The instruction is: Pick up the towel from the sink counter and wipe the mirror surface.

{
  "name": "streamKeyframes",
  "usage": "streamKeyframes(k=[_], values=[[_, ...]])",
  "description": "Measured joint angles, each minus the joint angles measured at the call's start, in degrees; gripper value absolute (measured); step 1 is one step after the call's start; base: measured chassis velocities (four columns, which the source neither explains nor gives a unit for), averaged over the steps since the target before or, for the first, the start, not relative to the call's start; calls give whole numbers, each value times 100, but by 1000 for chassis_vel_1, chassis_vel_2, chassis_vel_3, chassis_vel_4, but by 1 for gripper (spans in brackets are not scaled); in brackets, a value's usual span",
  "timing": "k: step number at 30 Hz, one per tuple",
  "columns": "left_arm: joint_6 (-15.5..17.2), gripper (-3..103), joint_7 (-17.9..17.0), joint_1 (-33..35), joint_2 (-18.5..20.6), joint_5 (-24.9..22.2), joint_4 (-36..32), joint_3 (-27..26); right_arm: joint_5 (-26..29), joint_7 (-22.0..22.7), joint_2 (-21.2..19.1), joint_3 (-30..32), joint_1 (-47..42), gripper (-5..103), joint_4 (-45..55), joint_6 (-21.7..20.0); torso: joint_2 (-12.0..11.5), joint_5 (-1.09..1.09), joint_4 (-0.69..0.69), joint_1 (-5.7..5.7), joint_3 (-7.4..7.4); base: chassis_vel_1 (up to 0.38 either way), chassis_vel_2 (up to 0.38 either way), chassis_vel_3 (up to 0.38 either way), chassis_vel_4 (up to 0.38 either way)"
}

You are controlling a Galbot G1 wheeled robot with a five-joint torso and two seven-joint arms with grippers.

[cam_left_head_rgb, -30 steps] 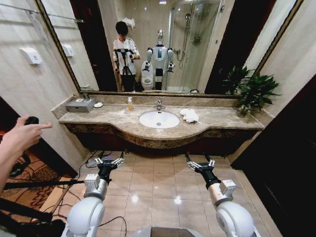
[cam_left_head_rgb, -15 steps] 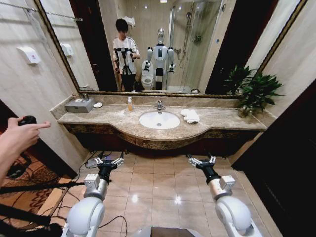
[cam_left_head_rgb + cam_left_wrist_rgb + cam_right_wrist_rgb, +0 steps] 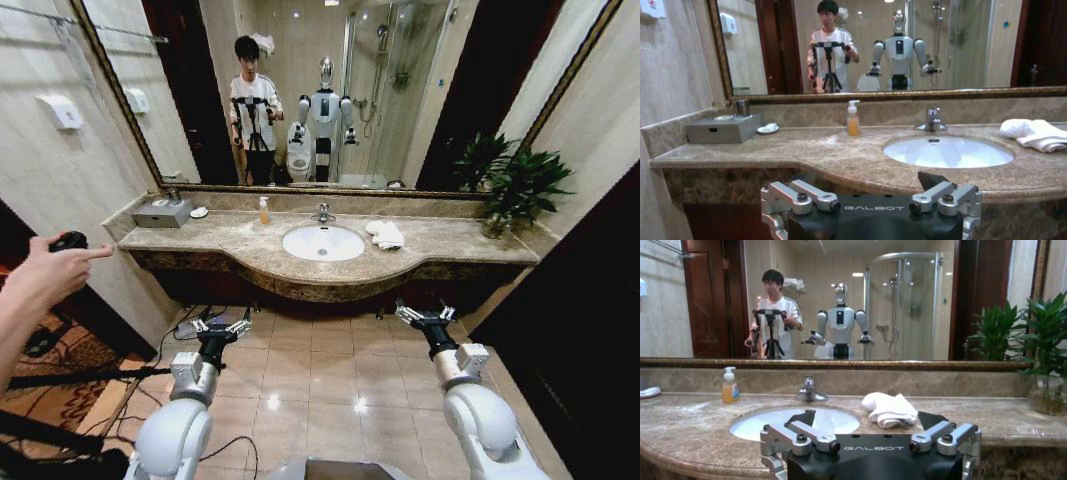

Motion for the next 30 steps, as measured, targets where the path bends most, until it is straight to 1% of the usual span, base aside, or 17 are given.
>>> streamKeyframes(k=[30], values=[[0,100,0,0,0,0,0,0,10,-1,-2,-5,-9,100,-1,-1,0,0,0,0,0,0,0,0,0]])
